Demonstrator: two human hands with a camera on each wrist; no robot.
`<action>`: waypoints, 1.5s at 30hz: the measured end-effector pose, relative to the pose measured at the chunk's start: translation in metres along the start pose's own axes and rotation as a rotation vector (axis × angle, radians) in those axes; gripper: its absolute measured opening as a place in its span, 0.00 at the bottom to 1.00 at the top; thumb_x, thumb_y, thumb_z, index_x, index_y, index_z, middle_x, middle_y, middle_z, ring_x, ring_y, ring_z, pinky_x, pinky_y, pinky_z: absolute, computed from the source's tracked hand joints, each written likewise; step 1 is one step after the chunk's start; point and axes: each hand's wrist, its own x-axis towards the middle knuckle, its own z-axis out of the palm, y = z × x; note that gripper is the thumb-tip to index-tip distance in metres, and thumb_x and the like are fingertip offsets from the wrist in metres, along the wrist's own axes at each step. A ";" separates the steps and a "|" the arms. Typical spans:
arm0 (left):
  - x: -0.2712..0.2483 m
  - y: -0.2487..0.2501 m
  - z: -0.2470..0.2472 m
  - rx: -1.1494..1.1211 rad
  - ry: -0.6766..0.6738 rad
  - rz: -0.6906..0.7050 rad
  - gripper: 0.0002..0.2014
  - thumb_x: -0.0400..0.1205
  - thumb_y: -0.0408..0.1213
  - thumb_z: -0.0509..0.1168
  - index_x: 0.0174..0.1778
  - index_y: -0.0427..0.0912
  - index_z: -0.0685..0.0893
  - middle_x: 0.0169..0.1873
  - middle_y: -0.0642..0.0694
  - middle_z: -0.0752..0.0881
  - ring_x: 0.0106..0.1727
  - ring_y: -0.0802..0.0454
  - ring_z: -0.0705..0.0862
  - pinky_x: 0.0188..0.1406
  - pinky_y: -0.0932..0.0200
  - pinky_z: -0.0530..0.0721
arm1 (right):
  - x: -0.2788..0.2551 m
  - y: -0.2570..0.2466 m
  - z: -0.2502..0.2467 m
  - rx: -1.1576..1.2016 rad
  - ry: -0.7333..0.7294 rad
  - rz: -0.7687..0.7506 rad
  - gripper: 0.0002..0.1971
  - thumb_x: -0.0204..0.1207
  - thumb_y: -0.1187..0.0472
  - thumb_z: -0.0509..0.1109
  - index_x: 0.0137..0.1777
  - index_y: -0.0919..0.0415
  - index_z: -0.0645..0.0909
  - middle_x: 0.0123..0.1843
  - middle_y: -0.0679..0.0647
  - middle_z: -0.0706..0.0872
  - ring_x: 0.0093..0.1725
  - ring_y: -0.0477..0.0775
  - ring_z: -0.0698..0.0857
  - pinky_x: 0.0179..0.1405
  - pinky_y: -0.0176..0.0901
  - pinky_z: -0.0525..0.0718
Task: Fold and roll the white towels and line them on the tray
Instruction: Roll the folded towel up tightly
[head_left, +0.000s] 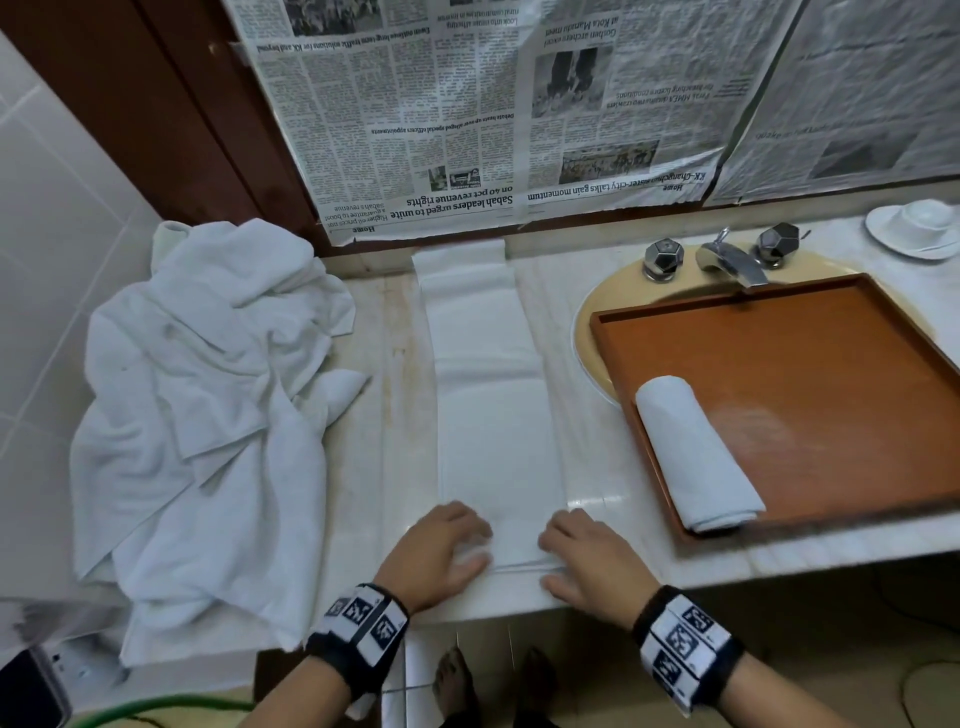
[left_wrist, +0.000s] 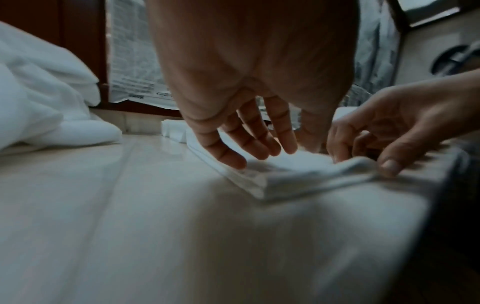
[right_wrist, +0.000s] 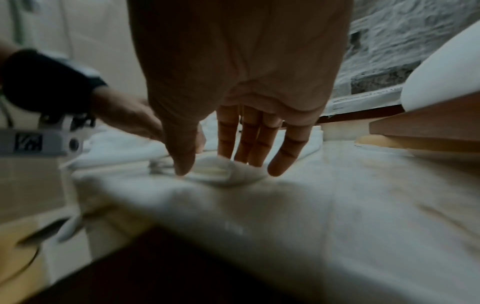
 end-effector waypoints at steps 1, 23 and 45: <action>-0.008 -0.002 0.005 0.025 -0.039 0.007 0.18 0.80 0.54 0.66 0.64 0.52 0.84 0.59 0.57 0.80 0.59 0.60 0.77 0.63 0.60 0.77 | -0.005 -0.001 0.010 -0.026 0.035 -0.004 0.16 0.69 0.51 0.72 0.56 0.53 0.81 0.55 0.49 0.79 0.51 0.52 0.81 0.46 0.41 0.83; -0.008 0.013 0.015 -0.274 0.277 -0.501 0.09 0.76 0.49 0.75 0.37 0.48 0.86 0.35 0.54 0.85 0.38 0.58 0.81 0.39 0.63 0.73 | 0.008 -0.007 0.004 0.372 0.229 0.367 0.12 0.77 0.59 0.67 0.59 0.52 0.74 0.42 0.50 0.78 0.37 0.51 0.79 0.41 0.50 0.81; -0.015 0.018 0.017 0.312 0.093 -0.233 0.16 0.77 0.49 0.54 0.53 0.49 0.82 0.44 0.53 0.84 0.46 0.49 0.82 0.43 0.52 0.76 | 0.010 0.000 -0.006 0.195 0.148 0.226 0.09 0.82 0.53 0.63 0.54 0.56 0.80 0.46 0.47 0.80 0.48 0.48 0.76 0.45 0.40 0.71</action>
